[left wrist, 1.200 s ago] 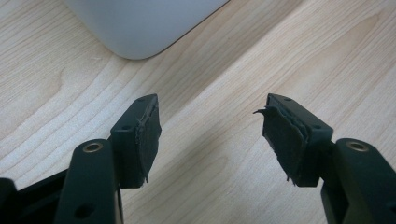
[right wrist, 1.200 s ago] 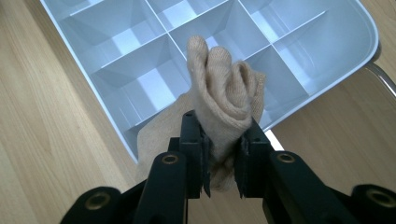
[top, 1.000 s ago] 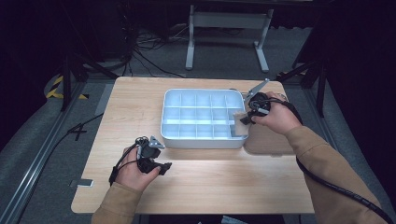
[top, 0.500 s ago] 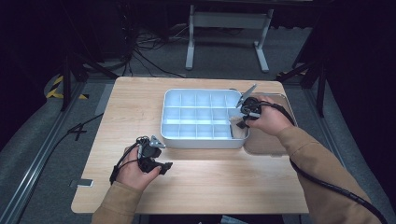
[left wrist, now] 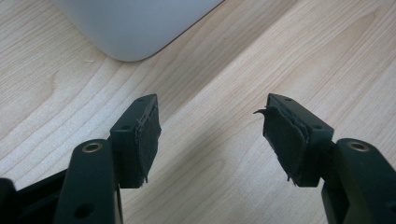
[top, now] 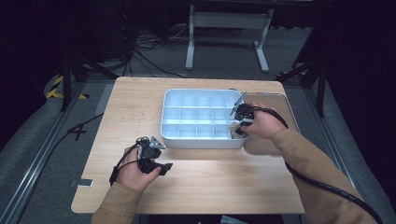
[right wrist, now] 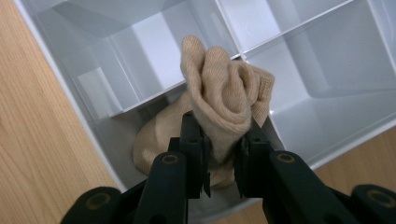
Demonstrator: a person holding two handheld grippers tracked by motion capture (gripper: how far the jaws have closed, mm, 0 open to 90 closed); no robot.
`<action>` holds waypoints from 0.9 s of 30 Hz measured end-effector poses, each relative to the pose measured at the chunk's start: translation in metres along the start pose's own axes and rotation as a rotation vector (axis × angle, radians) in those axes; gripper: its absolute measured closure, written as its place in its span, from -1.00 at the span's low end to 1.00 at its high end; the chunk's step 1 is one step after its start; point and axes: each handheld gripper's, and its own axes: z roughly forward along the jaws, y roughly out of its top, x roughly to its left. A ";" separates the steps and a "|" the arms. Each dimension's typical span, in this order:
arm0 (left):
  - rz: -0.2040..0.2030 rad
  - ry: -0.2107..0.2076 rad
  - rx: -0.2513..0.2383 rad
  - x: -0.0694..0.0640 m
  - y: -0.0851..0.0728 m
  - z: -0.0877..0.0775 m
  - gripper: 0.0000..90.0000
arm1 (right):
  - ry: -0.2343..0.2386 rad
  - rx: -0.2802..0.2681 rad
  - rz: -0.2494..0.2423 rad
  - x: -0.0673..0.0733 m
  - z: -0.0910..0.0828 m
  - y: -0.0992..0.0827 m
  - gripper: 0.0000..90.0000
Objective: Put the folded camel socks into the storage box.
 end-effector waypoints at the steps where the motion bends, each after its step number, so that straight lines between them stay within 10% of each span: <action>1: 0.006 0.002 -0.005 0.000 0.000 0.000 -0.18 | 0.000 0.012 0.000 0.000 0.002 0.000 0.68; 27: 0.006 -0.007 -0.008 0.000 -0.001 0.001 -0.19 | 0.047 0.040 0.065 -0.005 0.032 -0.003 0.61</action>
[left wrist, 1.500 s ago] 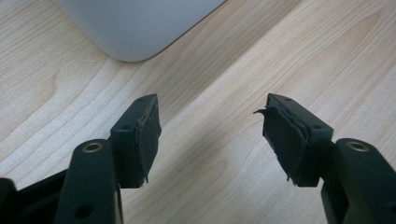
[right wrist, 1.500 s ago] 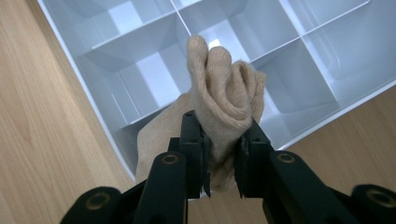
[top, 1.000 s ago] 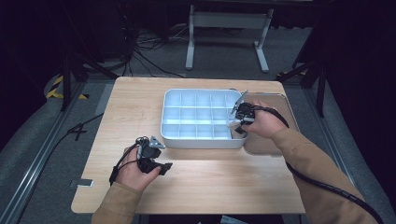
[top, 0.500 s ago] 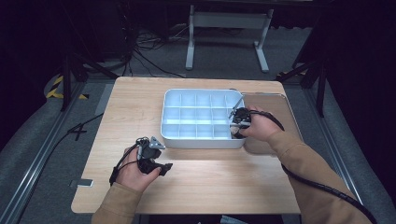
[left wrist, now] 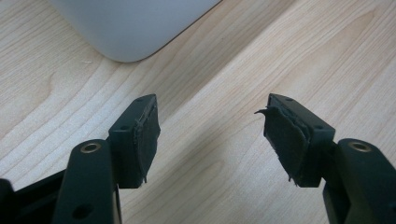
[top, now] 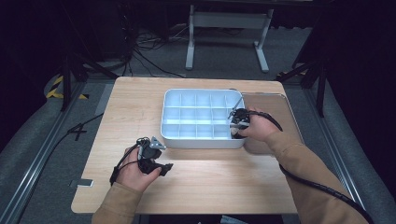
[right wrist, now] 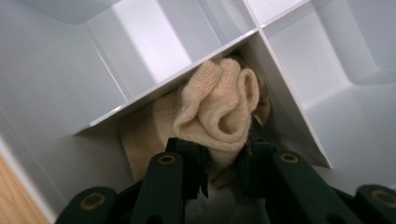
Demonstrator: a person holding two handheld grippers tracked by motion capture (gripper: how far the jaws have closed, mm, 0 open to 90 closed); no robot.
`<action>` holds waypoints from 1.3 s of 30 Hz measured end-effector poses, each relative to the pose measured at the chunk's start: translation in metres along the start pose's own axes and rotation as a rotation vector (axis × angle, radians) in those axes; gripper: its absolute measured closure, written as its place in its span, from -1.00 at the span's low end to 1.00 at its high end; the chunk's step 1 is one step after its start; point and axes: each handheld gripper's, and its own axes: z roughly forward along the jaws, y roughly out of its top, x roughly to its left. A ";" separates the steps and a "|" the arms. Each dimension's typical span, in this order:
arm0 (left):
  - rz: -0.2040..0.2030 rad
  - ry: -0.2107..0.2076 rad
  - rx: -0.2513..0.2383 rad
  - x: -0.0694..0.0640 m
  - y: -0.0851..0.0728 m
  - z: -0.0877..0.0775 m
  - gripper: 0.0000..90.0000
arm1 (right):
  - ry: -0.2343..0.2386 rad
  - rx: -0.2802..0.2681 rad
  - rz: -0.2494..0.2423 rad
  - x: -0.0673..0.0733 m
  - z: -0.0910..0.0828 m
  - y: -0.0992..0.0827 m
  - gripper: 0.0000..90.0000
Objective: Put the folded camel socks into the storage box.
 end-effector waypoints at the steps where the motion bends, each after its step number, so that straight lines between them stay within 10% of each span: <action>1: -0.001 0.002 -0.002 0.000 0.000 0.000 -0.19 | 0.000 -0.002 -0.002 0.000 0.000 0.000 0.60; 12: 0.000 -0.003 0.002 0.000 0.001 0.001 -0.19 | 0.012 -0.038 0.018 0.002 -0.015 0.000 0.23; 39: -0.021 0.023 -0.006 0.000 -0.008 -0.009 -0.19 | -0.010 -0.410 0.045 0.028 -0.108 -0.051 0.15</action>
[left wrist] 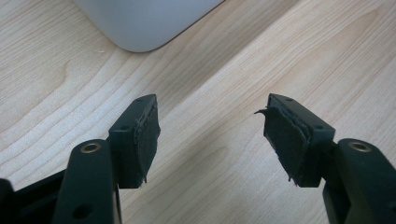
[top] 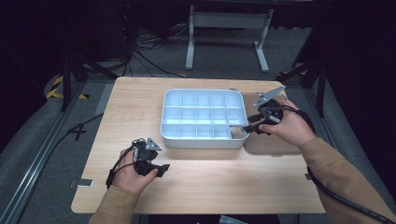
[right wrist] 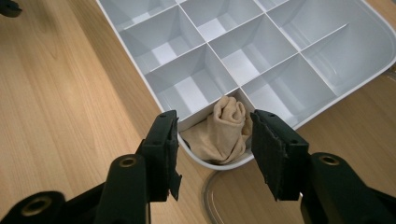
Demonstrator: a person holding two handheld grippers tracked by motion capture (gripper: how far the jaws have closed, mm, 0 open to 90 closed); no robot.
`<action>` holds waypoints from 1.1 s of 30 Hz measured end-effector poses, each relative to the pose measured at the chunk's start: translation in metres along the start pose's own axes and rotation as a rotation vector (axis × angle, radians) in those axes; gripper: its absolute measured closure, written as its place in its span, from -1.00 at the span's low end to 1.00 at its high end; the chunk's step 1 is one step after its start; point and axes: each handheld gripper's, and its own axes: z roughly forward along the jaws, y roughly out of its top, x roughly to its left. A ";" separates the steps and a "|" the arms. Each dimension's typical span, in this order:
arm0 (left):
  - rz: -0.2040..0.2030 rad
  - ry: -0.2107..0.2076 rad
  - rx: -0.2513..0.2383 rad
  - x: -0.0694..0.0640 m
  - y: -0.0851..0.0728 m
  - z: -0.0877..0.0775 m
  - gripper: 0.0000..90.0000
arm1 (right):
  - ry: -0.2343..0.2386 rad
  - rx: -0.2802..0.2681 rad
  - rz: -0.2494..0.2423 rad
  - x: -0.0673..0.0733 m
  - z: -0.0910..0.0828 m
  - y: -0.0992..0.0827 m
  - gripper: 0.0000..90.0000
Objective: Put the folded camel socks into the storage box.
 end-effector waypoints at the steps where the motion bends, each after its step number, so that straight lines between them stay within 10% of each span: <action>1: 0.000 0.000 0.000 0.000 0.000 0.000 -0.19 | 0.000 0.000 0.000 0.000 0.000 0.000 0.15; 33: -0.007 -0.001 0.012 -0.001 -0.002 0.001 -0.19 | -0.018 -0.111 0.052 0.045 -0.003 -0.084 -0.06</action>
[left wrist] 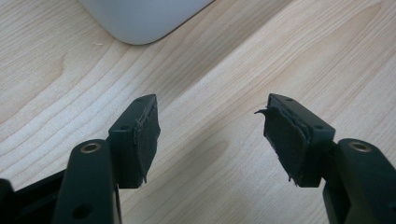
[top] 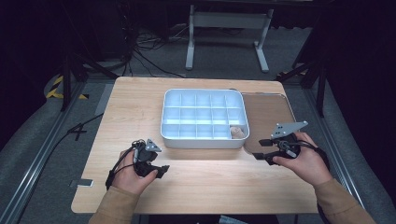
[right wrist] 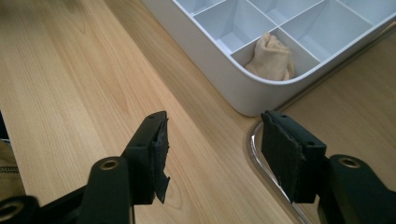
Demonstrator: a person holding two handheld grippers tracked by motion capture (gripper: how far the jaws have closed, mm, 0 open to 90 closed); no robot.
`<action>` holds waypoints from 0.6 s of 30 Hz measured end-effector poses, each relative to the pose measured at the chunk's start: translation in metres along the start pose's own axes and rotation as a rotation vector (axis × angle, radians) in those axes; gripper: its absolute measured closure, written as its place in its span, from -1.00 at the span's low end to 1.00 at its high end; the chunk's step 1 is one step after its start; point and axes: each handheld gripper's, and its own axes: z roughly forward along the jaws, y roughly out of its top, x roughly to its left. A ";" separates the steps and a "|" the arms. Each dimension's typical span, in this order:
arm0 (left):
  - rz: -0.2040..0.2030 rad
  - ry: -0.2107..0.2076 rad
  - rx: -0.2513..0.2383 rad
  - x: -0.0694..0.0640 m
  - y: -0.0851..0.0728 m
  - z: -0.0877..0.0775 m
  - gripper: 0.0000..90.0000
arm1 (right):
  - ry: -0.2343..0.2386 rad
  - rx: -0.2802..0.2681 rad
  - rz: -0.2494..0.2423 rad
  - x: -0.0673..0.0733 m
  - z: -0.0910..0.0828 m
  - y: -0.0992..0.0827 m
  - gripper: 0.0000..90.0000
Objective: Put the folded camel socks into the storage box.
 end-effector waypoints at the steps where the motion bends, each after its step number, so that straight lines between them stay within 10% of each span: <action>1: 0.006 0.000 0.001 0.000 0.000 0.000 -0.19 | 0.000 -0.002 -0.001 0.001 0.001 -0.003 -0.07; 18: 0.020 -0.008 0.031 -0.001 0.000 0.007 -0.20 | 0.004 -0.077 0.026 0.007 0.032 -0.050 -0.05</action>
